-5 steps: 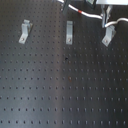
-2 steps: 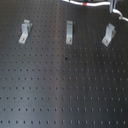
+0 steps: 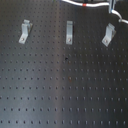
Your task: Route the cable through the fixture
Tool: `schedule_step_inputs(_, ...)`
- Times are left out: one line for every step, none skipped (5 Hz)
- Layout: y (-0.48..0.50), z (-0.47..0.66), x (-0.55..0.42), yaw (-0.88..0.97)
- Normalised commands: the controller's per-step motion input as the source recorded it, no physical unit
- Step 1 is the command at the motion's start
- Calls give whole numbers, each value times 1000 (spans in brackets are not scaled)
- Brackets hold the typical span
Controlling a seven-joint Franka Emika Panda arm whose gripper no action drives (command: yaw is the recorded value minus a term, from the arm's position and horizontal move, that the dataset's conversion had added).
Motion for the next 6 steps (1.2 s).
schedule_step_inputs(-30,-72,245,474)
schedule_step_inputs(-30,-100,150,660)
schedule_step_inputs(-10,-59,35,831)
schedule_step_inputs(0,-51,3,880)
schedule_step_inputs(0,-24,1,931)
schedule_step_inputs(0,-4,0,951)
